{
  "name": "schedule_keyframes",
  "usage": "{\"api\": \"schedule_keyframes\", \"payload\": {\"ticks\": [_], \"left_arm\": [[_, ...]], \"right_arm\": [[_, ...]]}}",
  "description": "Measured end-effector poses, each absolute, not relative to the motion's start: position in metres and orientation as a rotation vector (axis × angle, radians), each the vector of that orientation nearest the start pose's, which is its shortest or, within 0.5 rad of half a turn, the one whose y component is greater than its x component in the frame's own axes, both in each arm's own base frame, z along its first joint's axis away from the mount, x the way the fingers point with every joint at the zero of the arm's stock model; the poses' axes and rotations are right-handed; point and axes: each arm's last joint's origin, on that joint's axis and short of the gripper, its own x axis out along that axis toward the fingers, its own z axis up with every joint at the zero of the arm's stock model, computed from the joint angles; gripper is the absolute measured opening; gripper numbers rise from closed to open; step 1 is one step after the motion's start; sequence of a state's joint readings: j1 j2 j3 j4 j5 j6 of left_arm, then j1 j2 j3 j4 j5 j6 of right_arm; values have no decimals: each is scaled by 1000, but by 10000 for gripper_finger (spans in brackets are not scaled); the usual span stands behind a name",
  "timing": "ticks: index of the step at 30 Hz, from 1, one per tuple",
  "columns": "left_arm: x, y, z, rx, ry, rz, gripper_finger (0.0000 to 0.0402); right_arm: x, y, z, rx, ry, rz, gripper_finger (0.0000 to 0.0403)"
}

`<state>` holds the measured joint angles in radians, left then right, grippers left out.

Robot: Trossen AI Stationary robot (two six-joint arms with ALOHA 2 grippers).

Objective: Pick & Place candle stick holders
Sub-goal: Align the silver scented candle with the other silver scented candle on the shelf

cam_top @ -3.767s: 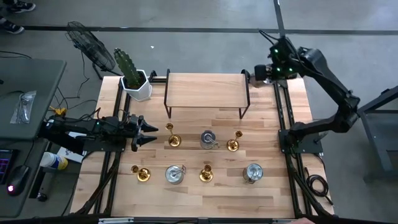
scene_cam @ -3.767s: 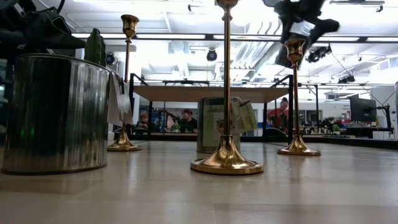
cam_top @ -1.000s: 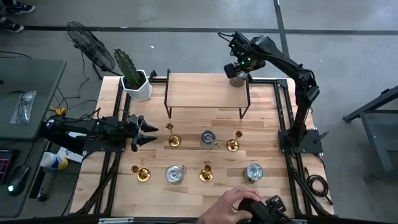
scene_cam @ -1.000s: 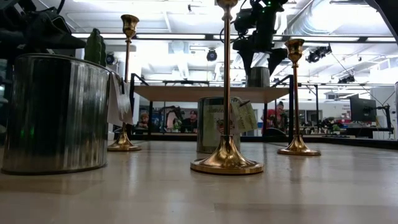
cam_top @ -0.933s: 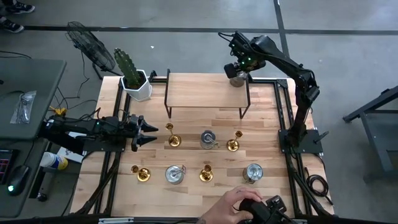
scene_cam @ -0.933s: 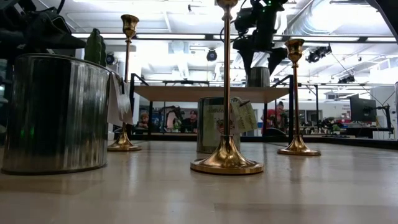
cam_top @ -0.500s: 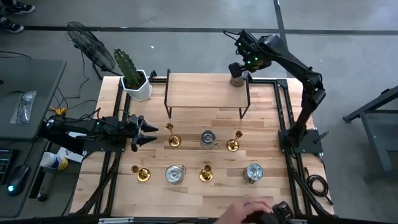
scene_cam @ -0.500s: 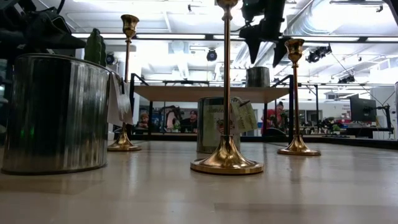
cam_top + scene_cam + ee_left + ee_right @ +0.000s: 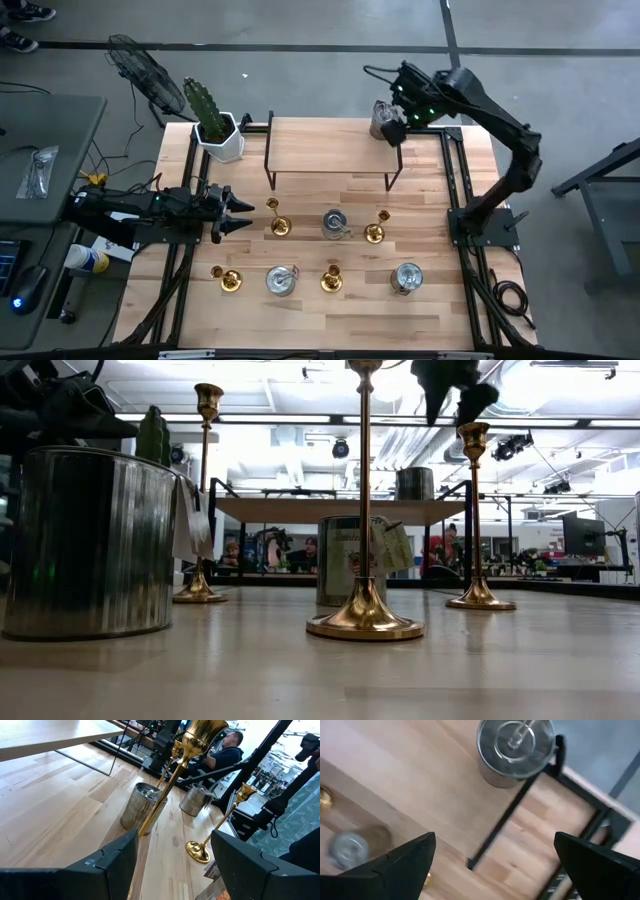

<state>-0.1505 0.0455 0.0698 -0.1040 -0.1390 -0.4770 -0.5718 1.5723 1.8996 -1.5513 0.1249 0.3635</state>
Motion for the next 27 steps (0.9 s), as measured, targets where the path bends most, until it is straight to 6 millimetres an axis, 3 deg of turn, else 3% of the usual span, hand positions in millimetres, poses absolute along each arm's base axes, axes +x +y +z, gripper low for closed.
{"api": "schedule_keyframes", "payload": {"ticks": [13,21,27], "left_arm": [[95,-10,174,-465,80,7,246],[95,-10,174,-465,80,8,246],[95,-10,174,-465,80,7,246]], "right_arm": [[188,-94,385,406,1113,-658,400],[150,-58,368,361,1113,-568,400],[131,-36,349,474,1121,-495,400]]}}
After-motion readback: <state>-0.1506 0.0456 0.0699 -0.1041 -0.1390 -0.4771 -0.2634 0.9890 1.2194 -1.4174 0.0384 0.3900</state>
